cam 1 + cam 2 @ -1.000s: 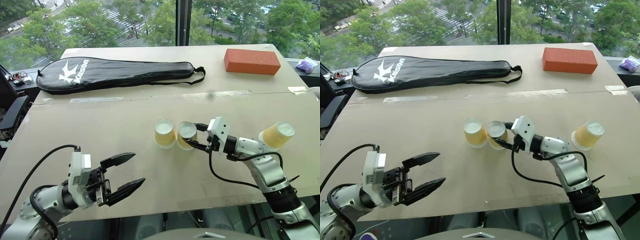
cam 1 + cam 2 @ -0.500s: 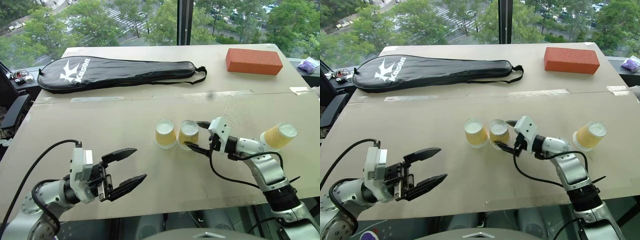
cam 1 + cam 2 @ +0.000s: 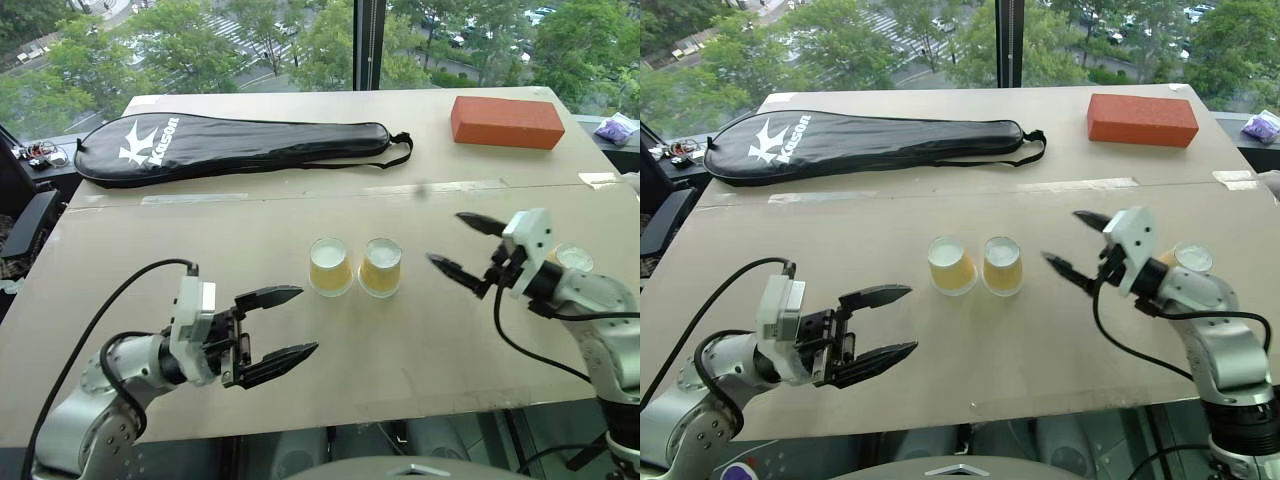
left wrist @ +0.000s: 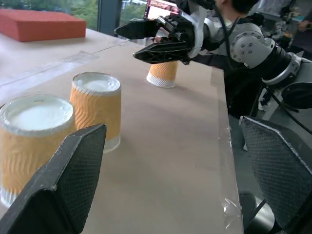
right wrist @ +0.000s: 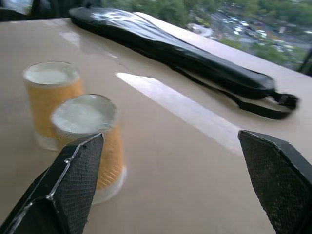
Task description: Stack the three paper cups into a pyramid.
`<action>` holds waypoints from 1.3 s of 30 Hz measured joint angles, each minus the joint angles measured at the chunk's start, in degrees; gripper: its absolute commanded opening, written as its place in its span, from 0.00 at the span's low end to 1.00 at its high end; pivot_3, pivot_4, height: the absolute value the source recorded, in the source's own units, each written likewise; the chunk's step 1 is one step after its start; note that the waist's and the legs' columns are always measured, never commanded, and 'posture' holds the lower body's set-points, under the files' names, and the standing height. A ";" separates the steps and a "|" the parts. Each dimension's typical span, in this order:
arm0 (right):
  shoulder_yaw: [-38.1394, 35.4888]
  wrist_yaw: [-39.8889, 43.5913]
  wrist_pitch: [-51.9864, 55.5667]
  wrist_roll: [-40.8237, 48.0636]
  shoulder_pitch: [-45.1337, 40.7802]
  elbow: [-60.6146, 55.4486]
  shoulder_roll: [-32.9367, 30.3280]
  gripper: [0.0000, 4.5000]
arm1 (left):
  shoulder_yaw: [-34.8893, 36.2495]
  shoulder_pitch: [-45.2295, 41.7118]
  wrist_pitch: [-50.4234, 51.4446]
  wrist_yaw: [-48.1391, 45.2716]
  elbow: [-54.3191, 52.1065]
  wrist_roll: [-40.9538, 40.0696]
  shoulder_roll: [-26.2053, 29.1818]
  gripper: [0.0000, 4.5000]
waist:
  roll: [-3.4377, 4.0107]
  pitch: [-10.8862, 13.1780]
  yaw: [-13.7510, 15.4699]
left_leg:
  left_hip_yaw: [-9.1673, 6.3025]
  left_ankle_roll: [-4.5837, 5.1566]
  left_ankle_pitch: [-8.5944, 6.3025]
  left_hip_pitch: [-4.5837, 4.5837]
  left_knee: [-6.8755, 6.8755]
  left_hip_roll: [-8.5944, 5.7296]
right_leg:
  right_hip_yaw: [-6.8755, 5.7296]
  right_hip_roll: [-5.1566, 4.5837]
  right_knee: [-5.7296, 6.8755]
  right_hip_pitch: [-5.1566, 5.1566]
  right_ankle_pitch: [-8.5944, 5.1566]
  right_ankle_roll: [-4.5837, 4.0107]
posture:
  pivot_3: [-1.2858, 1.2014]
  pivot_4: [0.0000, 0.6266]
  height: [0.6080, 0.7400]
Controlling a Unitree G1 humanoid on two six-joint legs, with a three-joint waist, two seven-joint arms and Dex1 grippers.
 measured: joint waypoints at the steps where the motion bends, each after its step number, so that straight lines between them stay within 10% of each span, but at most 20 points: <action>1: -2.84 -2.39 1.02 -0.86 1.47 -0.47 -0.41 0.97 | -0.47 -0.83 0.03 -0.65 0.41 -0.02 0.01 1.00 | 0.00 0.00 0.14 | 0.04 0.00 0.00 -0.04 0.00 -0.04 | -0.02 0.00 0.00 0.00 0.00 -0.01 | 0.52 0.24 1.00; 10: -17.27 -10.81 10.99 -5.00 10.62 -3.53 -4.95 0.97 | -3.01 -8.83 2.82 -3.84 2.11 -3.28 0.87 1.00 | 0.03 0.00 -0.22 | 0.04 0.00 0.00 0.05 0.00 -0.02 | 0.09 0.08 0.01 0.05 -0.02 0.04 | 0.52 0.24 1.00; 39: -19.49 -15.81 24.86 3.03 9.52 -0.65 -0.23 0.92 | -4.43 -7.08 6.03 2.80 -1.21 -5.42 -0.50 1.00 | 0.04 0.00 -0.23 | 0.01 0.01 0.00 0.06 0.00 0.00 | 0.23 0.15 0.00 0.03 -0.02 0.05 | 0.52 0.24 1.00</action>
